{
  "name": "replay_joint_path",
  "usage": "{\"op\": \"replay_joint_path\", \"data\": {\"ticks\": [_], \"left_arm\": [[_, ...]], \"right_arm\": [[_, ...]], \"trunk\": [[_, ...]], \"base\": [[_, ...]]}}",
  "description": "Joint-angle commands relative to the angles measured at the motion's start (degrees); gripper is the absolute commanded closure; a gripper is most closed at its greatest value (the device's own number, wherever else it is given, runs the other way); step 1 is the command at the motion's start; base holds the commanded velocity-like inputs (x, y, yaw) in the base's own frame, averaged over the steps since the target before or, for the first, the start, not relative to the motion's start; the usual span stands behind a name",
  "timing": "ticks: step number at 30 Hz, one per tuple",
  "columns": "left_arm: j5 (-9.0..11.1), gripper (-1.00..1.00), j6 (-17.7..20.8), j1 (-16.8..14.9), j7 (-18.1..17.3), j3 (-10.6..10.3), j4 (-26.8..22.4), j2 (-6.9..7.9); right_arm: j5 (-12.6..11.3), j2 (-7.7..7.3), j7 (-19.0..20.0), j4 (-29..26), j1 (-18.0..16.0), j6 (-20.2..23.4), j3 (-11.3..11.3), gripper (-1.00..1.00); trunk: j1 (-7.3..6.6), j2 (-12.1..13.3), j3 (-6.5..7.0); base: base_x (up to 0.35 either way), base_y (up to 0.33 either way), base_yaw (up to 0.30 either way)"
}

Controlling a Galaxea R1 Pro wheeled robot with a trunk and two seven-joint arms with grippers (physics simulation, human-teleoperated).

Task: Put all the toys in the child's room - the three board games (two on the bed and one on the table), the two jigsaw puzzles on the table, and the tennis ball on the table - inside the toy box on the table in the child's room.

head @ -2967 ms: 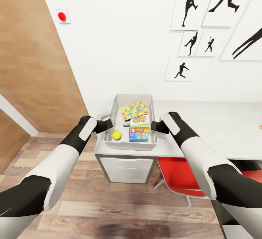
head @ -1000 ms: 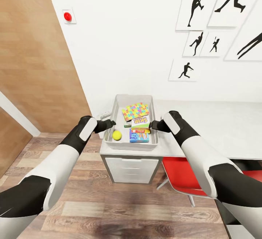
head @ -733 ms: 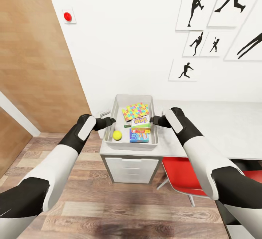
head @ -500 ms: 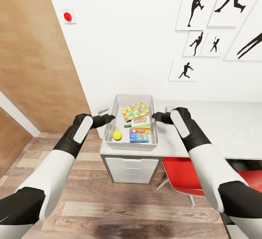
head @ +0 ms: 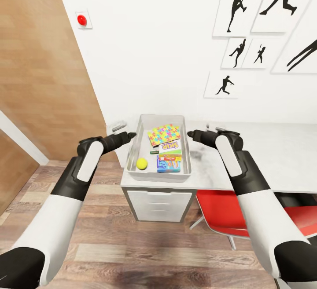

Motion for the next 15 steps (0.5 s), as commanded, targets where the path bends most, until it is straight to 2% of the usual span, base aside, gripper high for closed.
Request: {"op": "replay_joint_path", "data": {"ticks": [1,5,6,7,15], "left_arm": [[0.60,-1.00,0.25,0.50,0.56,0.10,-1.65,0.13],[0.59,-1.00,0.49,1.51,0.55,0.48,-4.42,0.24],[0.63,-1.00,0.69,2.63,0.56,0.80,-7.95,0.34],[0.63,-1.00,0.73,2.96,0.58,0.85,-9.12,0.36],[0.71,-1.00,0.95,4.83,0.58,0.92,-14.78,0.26]], "right_arm": [[-0.58,-0.15,-0.62,-0.89,0.18,0.11,0.12,-1.00],[-0.57,-0.27,-0.65,-2.20,0.60,0.15,0.09,-1.00],[-0.56,-0.42,-0.61,-3.97,1.41,0.19,0.03,-1.00],[-0.56,-0.49,-0.59,-4.76,1.73,0.20,0.02,-1.00],[-0.54,-1.41,-0.73,-11.38,4.18,0.27,-0.11,-1.00]], "trunk": [[0.03,-0.11,-0.10],[0.03,-0.11,-0.10],[0.03,-0.11,-0.10],[0.03,-0.11,-0.10],[0.03,-0.11,-0.10]], "base": [[0.000,0.000,0.000],[0.000,0.000,0.000],[0.000,0.000,0.000],[0.000,0.000,0.000],[0.000,0.000,0.000]]}}
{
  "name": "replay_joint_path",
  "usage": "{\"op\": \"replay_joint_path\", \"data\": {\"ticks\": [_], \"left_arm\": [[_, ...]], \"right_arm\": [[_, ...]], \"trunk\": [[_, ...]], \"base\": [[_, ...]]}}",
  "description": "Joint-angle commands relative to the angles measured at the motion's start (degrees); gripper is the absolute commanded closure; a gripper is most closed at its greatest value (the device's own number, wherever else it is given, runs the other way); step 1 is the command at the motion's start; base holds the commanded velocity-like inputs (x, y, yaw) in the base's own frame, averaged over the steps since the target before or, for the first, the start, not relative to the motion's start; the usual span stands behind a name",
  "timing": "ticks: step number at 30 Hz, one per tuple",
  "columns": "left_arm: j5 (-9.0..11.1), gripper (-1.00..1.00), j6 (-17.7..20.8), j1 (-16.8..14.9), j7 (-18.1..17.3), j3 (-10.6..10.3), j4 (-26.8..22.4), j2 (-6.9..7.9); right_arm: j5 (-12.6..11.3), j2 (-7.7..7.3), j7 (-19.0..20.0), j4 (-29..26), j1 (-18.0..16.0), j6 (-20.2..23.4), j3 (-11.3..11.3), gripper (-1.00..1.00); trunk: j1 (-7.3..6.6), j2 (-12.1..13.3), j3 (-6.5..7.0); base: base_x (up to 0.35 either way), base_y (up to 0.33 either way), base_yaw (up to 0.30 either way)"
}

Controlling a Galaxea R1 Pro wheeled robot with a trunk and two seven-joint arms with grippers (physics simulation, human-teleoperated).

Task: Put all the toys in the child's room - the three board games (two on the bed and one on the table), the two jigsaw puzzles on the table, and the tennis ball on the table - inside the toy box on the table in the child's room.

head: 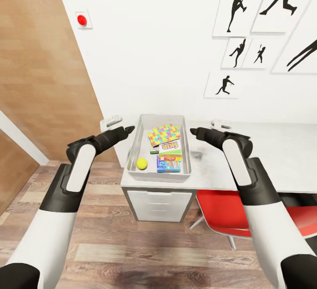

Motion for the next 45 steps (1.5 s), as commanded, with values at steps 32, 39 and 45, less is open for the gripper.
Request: {"op": "replay_joint_path", "data": {"ticks": [32,39,45], "left_arm": [[8.84,-1.00,9.72,-5.63,2.39,-10.93,-1.97,-9.85],[11.34,-1.00,10.23,-6.14,4.11,-12.25,-1.91,-10.08],[12.41,-1.00,10.45,-6.34,4.98,-12.90,-1.90,-10.17]], "right_arm": [[-1.61,-16.61,9.15,-9.60,17.70,8.96,-29.55,-1.00],[-1.58,-18.54,13.72,-9.65,19.18,9.42,-31.86,-1.00],[-1.72,-19.41,15.82,-9.57,20.25,9.48,-32.86,-1.00]], "trunk": [[0.04,-0.10,0.30],[0.04,-0.10,0.31],[0.04,-0.10,0.31]], "base": [[0.000,0.000,-0.168],[0.000,0.000,-0.172],[0.000,0.000,-0.063]]}}
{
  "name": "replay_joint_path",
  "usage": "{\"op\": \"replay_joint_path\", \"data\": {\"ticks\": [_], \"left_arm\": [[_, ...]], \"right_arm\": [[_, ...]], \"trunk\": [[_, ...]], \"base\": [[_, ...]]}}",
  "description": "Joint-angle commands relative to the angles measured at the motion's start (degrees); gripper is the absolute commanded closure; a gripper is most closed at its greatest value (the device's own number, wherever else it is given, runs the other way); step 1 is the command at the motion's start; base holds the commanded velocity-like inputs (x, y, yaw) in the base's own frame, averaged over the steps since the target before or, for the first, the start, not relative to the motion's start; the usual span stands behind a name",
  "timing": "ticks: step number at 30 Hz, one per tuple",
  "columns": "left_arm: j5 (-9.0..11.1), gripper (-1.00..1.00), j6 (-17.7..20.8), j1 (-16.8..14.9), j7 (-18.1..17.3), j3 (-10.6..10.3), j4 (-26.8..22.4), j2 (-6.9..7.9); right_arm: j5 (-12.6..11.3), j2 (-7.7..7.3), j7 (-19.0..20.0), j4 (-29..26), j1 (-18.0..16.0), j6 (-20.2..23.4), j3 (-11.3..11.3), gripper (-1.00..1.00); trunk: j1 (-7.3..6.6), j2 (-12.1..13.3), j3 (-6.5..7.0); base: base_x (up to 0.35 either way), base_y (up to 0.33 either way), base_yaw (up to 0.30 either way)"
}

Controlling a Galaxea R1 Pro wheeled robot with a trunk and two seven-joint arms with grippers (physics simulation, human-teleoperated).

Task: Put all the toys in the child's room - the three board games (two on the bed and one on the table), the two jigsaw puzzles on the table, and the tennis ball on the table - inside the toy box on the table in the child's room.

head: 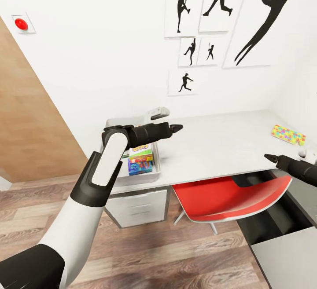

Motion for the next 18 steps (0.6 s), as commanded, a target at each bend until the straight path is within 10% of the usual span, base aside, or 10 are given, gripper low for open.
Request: {"op": "replay_joint_path", "data": {"ticks": [1,18], "left_arm": [[0.76,-1.00,0.14,-0.08,0.71,-0.12,-0.08,-0.02],[1.86,-1.00,0.19,-0.13,1.19,-0.68,-1.42,-0.05]], "right_arm": [[-0.66,-0.11,-0.27,-0.03,0.25,0.22,-0.11,-1.00],[-0.91,-0.03,0.88,-0.14,1.51,0.58,-0.04,-1.00]], "trunk": [[0.03,-0.11,-0.10],[0.03,-0.11,-0.10]], "base": [[0.000,0.000,-0.037],[0.000,0.000,-0.055]]}}
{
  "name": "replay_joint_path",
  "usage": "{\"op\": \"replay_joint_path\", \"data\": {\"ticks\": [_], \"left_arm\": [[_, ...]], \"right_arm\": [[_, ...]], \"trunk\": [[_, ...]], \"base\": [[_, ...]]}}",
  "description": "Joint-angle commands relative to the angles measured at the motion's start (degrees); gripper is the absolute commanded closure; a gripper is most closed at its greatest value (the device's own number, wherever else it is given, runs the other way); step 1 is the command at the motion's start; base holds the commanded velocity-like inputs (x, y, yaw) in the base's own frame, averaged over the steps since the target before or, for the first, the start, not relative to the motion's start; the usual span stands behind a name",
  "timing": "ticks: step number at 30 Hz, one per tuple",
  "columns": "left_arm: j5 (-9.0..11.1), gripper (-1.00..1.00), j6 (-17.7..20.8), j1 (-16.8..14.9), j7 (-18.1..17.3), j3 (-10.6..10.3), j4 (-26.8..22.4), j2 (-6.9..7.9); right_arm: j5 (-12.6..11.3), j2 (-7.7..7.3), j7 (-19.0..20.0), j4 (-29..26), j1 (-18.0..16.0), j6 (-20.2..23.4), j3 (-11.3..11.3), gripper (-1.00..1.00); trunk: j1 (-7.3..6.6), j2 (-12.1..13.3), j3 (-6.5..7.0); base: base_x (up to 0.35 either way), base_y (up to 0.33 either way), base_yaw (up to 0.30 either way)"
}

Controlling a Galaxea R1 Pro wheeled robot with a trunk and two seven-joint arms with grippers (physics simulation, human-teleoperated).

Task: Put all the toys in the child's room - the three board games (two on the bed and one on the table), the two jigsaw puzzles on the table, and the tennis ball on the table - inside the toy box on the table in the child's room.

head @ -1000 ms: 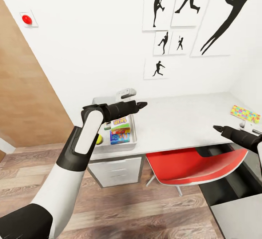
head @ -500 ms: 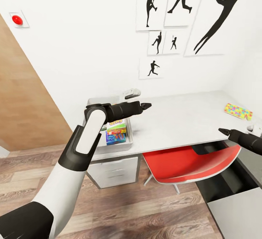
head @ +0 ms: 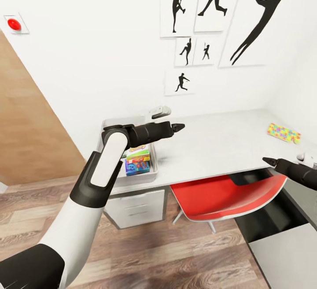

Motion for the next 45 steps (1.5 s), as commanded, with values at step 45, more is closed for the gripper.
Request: {"op": "replay_joint_path", "data": {"ticks": [45], "left_arm": [[0.71,-1.00,1.84,1.78,0.49,7.55,-0.37,2.71]], "right_arm": [[-0.64,0.02,4.34,-0.06,0.09,0.65,0.17,-1.00]], "trunk": [[0.03,-0.11,-0.10]], "base": [[0.021,0.000,-0.270]]}}
